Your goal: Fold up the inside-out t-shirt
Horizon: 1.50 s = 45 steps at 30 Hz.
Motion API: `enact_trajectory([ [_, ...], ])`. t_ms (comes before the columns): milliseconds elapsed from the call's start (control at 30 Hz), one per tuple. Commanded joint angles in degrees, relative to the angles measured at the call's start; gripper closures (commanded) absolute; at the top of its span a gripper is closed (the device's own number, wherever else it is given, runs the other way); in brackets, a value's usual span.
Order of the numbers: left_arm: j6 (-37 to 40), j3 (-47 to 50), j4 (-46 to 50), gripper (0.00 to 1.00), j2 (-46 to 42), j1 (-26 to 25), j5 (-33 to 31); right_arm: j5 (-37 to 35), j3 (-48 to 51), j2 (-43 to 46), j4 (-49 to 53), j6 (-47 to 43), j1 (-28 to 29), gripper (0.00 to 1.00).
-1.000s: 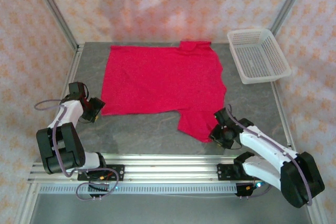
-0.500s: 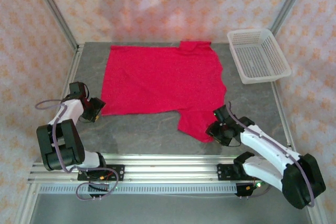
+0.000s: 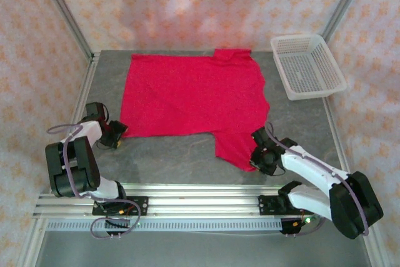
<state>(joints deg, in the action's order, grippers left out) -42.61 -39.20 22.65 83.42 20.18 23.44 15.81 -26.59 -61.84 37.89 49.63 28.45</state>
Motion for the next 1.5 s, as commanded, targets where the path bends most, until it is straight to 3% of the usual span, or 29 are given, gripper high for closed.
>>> enact_trajectory([
  [0, -1.1, 1.8, -4.4, 0.53, 3.5, -1.3, 1.3, -0.4, 1.2, -0.1, -4.0, 0.0, 0.4, 0.89],
  [67, -0.8, 1.4, -4.3, 0.6, 4.2, -1.3, 1.3, -0.8, 0.9, 0.4, -3.5, 0.1, 0.4, 0.99],
  [267, 0.2, -0.4, -0.3, 0.99, 1.3, -1.3, 0.0, -1.9, -3.0, 3.3, 2.7, -1.3, 0.4, 1.0],
  [300, 0.3, -0.7, 0.7, 1.0, 0.1, -1.3, -0.1, -2.3, -3.8, 4.4, 4.2, -1.6, 0.4, 1.0],
  [633, 2.7, -3.6, 14.1, 1.0, -15.4, -1.3, -1.8, -5.1, -12.6, 12.8, 20.5, -5.2, 0.4, 1.0],
  [800, 3.5, -3.3, 18.1, 1.0, -21.0, -1.3, -2.0, -6.7, -12.0, 15.8, 22.7, -5.7, 0.4, 1.0],
  [933, 3.5, -0.7, 17.0, 0.57, -21.2, -1.3, -1.2, -5.1, -11.0, 14.8, 20.0, -5.2, 0.4, 1.0],
  [1000, 3.2, 0.9, 15.1, 0.47, -19.8, -1.3, 0.2, -4.4, -10.9, 14.0, 19.0, -5.2, 0.4, 1.0],
  [1133, 2.1, 2.8, 11.6, 0.46, -15.5, -1.4, 2.3, -4.2, -10.9, 13.1, 17.8, -5.2, 0.4, 1.0],
  [1300, 1.3, 3.5, 8.4, 0.56, -12.4, -1.8, -1.1, -3.8, -11.0, 12.4, 17.4, -5.4, 0.4, 1.0],
  [1467, 0.6, 2.7, 6.3, 0.55, -9.2, -2.2, -2.8, -3.5, -10.9, 12.2, 17.0, -5.3, 0.4, 1.0],
])
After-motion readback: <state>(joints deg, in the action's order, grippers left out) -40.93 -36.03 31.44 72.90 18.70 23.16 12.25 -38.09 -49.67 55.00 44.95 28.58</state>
